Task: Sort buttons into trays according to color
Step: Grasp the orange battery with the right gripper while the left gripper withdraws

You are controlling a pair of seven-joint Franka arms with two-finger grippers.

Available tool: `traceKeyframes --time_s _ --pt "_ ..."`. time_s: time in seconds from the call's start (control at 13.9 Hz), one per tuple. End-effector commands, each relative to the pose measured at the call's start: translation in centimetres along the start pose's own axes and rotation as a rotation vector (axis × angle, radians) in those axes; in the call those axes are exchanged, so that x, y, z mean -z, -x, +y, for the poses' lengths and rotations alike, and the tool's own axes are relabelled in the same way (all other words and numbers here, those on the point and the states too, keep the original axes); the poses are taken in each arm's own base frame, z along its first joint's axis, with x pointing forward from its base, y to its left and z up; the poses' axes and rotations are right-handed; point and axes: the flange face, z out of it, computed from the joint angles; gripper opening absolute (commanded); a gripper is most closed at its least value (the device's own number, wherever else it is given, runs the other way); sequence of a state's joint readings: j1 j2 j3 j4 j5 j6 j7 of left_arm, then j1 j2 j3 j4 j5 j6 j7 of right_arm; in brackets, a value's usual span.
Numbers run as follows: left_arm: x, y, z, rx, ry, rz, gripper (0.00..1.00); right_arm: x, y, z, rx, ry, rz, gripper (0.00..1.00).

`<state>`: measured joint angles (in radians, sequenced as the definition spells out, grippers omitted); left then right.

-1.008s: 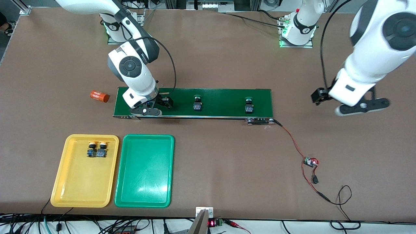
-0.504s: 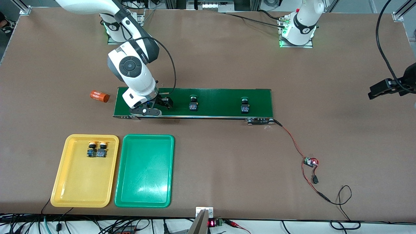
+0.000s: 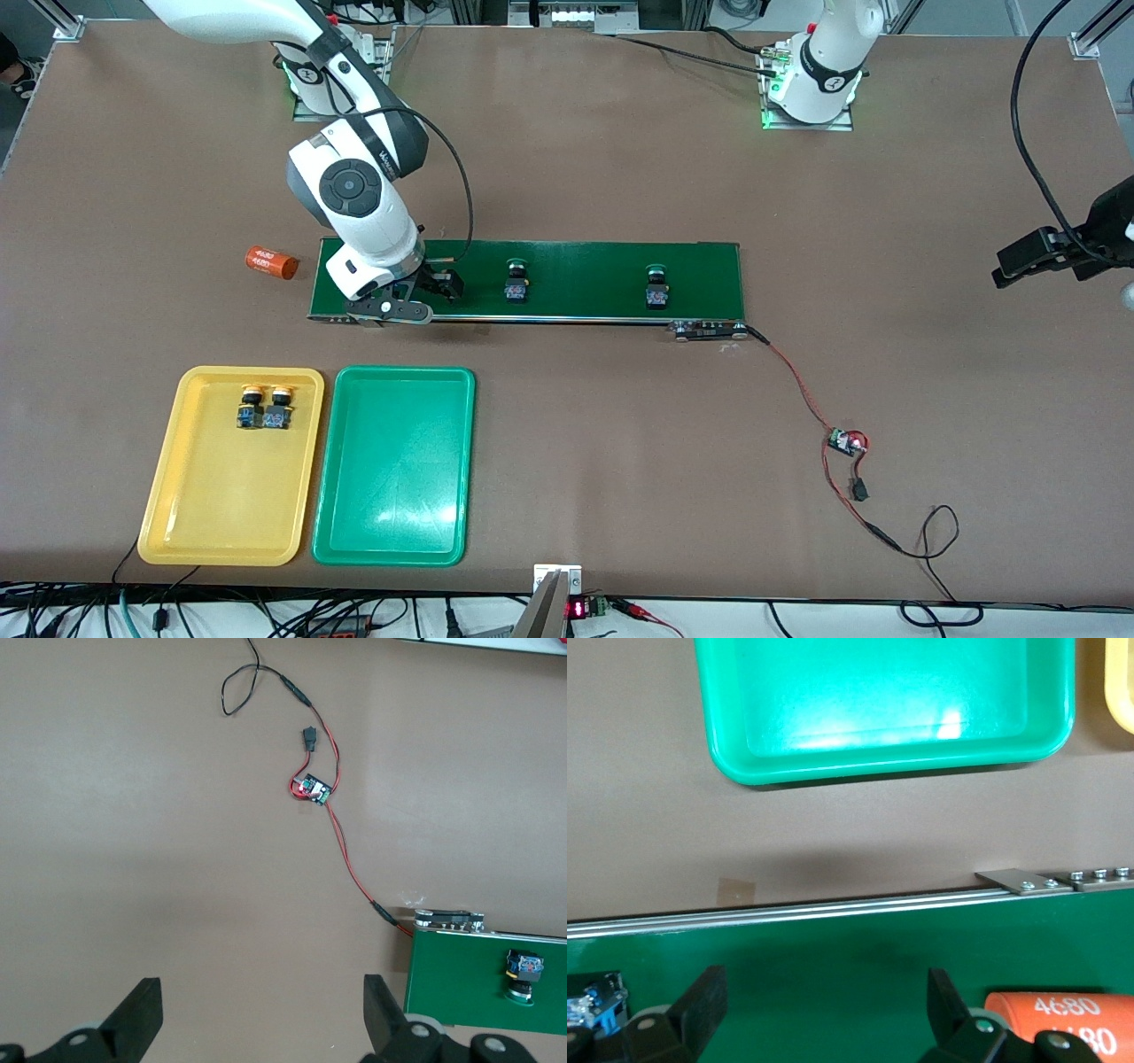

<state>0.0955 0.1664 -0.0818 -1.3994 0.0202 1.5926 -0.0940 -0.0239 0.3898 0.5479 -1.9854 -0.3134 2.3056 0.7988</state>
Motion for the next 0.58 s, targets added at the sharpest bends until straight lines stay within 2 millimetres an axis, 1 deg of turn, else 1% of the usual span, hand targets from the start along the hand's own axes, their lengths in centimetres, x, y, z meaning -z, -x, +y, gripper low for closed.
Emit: traceKeyframes --time_s 0.0,0.07,0.14,0.22,0.29,0.36,0.43,0.5 --pt "-0.4 1.7 0.4 -0.005 0.019 0.026 1.00 0.2 1.3 -2.1 0.031 0.010 0.001 1.00" --pt "-0.6 1.7 0.4 -0.019 0.018 0.019 1.00 -0.3 1.2 -2.0 0.031 0.021 -0.003 1.00" --pt "-0.7 1.5 0.6 -0.027 0.017 0.015 1.00 -0.3 1.7 -2.5 0.030 0.023 -0.002 1.00" --pt "-0.6 1.2 0.9 -0.035 0.007 0.037 1.00 -0.1 2.6 -3.6 0.030 0.025 0.002 1.00" --pt "0.2 0.9 0.9 -0.038 0.013 0.067 1.00 -0.6 3.4 -4.5 0.021 0.040 0.005 1.00" --pt "0.1 0.6 1.6 -0.048 0.012 0.080 1.00 -1.0 4.3 -5.4 0.021 0.055 0.009 1.00" --pt "-0.9 0.0 1.9 -0.049 0.021 0.068 1.00 -1.2 4.8 -5.9 0.019 0.064 0.013 1.00" --pt "-0.9 0.1 2.0 -0.041 0.031 0.064 1.00 -1.4 5.2 -6.4 0.013 0.068 0.014 1.00"
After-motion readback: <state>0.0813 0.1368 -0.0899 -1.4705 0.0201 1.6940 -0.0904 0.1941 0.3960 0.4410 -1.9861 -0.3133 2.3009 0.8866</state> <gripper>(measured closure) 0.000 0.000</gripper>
